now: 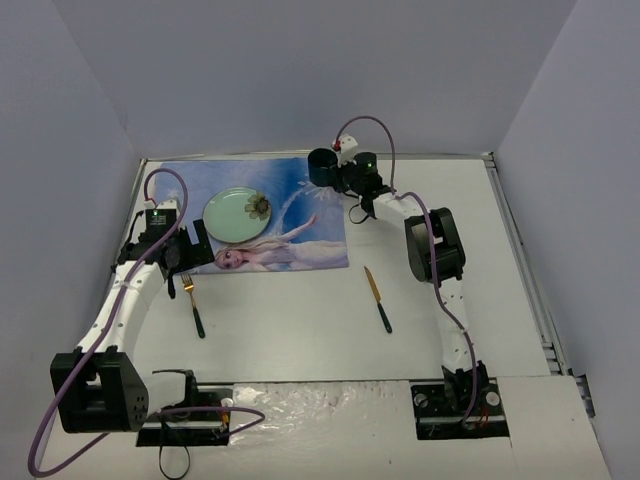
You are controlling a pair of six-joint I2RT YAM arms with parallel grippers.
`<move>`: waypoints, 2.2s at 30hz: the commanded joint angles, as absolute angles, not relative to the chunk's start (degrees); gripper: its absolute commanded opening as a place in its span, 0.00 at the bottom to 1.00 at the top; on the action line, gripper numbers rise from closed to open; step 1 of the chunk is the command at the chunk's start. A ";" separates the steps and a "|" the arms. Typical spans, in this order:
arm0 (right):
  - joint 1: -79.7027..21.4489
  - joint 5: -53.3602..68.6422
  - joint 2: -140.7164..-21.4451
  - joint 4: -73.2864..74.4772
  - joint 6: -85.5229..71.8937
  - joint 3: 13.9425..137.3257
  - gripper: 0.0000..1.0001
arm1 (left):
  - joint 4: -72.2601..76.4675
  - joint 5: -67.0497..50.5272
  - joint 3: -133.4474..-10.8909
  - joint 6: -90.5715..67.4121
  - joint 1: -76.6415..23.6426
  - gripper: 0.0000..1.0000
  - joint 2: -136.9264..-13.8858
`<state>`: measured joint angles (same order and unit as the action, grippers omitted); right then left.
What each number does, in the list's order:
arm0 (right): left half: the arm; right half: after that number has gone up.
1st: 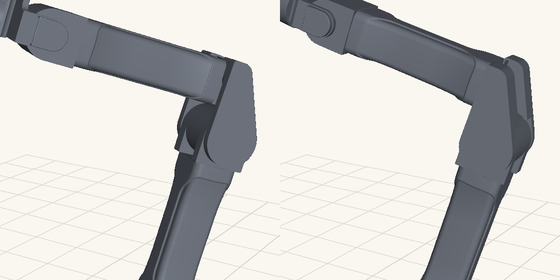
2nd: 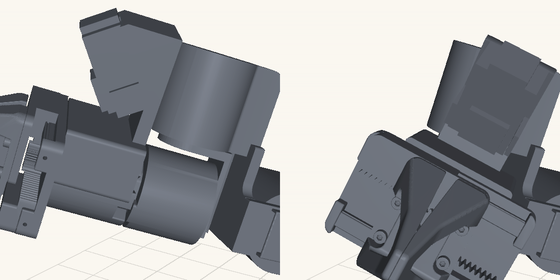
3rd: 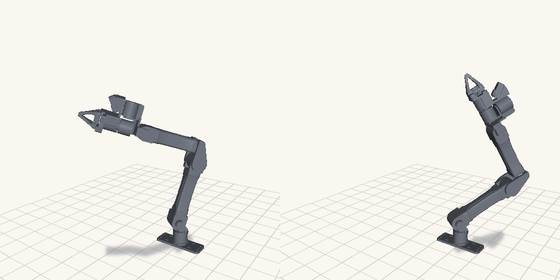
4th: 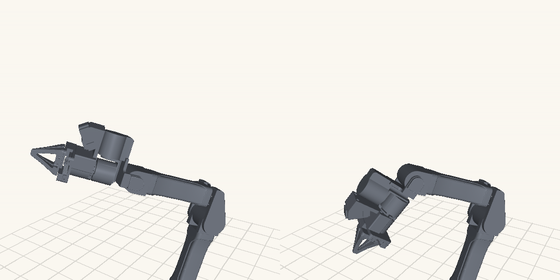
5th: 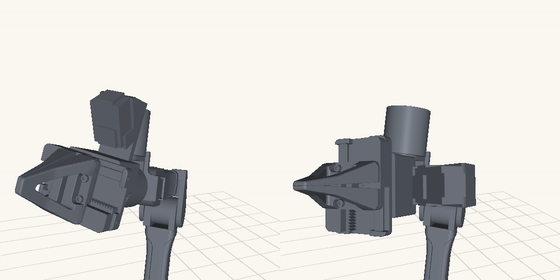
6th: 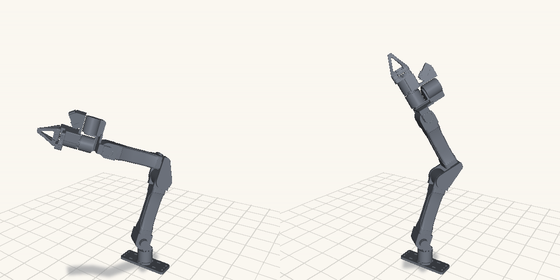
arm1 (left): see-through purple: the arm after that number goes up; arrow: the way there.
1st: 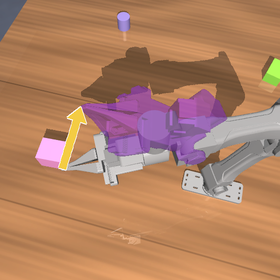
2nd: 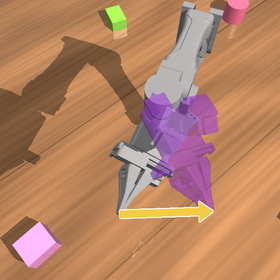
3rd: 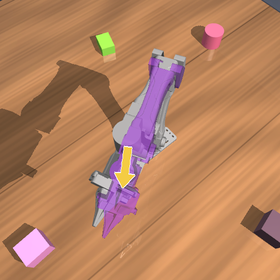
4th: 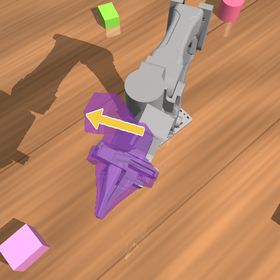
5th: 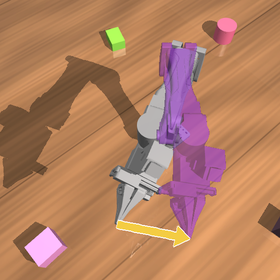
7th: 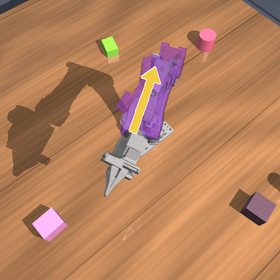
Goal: Set the dinner table for one person
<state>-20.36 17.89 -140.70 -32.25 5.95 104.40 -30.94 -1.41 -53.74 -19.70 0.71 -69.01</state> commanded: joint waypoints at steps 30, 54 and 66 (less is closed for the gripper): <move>-20.31 6.68 -100.80 -29.43 -7.87 72.85 1.00 | -35.70 4.87 -54.31 -28.04 0.62 0.97 -69.25; -18.80 10.40 -95.10 -38.99 -13.92 61.94 1.00 | -32.51 6.98 -33.80 -44.41 -2.75 0.61 -66.80; -17.63 11.43 -94.78 -40.60 -14.48 60.52 1.00 | -30.43 7.72 -32.82 -45.18 -3.16 0.26 -70.82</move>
